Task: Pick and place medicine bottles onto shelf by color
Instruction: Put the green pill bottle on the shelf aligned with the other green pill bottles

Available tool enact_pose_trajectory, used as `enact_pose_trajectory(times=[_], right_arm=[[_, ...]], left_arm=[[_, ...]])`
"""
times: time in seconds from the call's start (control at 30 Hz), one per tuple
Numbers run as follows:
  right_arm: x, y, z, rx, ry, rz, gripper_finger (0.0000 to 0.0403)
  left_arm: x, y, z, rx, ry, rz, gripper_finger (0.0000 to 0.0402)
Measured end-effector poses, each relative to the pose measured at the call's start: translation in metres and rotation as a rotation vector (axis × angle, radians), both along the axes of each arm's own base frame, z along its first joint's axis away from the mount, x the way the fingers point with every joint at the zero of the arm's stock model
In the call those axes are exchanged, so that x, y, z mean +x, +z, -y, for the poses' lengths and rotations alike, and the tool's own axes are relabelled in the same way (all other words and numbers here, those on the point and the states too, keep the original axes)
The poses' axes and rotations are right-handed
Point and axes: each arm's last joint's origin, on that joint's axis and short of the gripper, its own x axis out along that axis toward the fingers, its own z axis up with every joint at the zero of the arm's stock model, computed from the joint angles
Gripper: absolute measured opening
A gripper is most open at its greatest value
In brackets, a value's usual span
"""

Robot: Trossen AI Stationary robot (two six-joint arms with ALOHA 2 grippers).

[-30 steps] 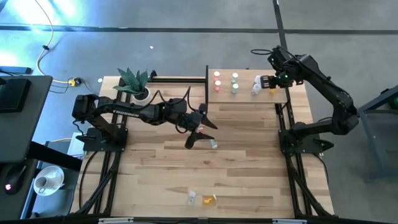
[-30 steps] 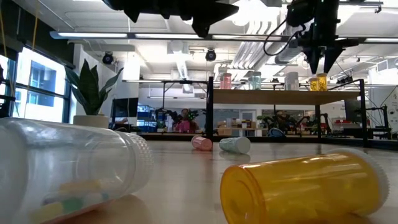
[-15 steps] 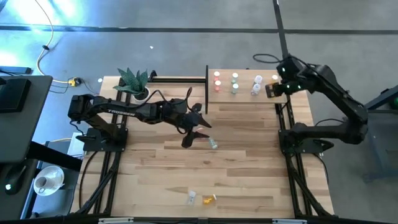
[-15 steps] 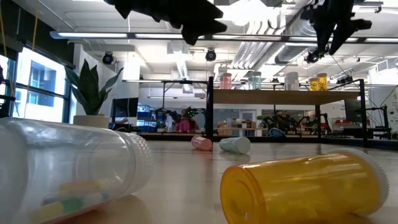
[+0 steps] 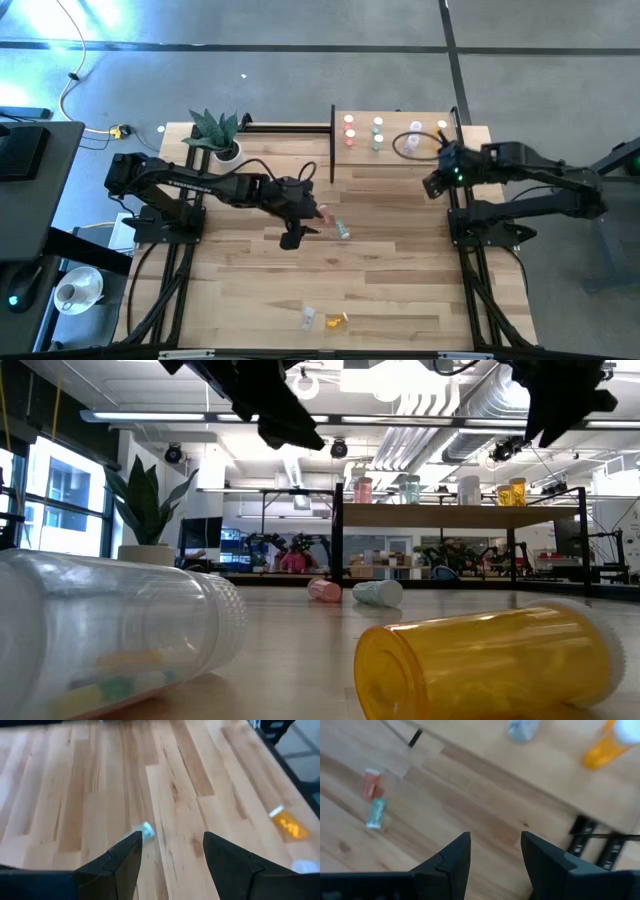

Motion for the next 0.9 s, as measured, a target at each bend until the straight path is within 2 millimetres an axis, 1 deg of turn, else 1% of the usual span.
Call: enact_pose_trajectory(times=[0.1,0.17,0.3,0.4,0.63,0.77,0.9], right_arm=[[0.006,-0.016,-0.008,0.013,0.041,0.024,0.0165],[0.013,-0.027,-0.013,0.024,0.069,0.05,0.0165],[0.034,-0.048,-0.027,0.06,0.174,0.147,0.0165],[0.051,-0.059,-0.039,0.061,0.275,0.229,0.0165],[0.091,-0.063,-0.066,-0.013,0.468,0.379,0.0165],[0.111,-0.064,-0.078,-0.074,0.574,0.455,0.0165],[0.123,-0.065,-0.082,-0.127,0.631,0.478,0.0165]], left_arm=[[-0.003,-0.004,0.005,-0.005,0.005,-0.061,0.0199],[-0.006,-0.007,0.007,0.015,0.041,-0.102,0.0199],[-0.012,-0.013,0.012,0.061,0.114,-0.186,0.0199],[-0.015,-0.015,0.017,0.078,0.127,-0.233,0.0195],[-0.022,-0.023,0.023,0.073,0.137,-0.308,0.0179],[-0.032,-0.043,0.024,0.056,0.156,-0.338,0.0173],[-0.044,-0.06,0.024,0.038,0.183,-0.33,0.0173]])
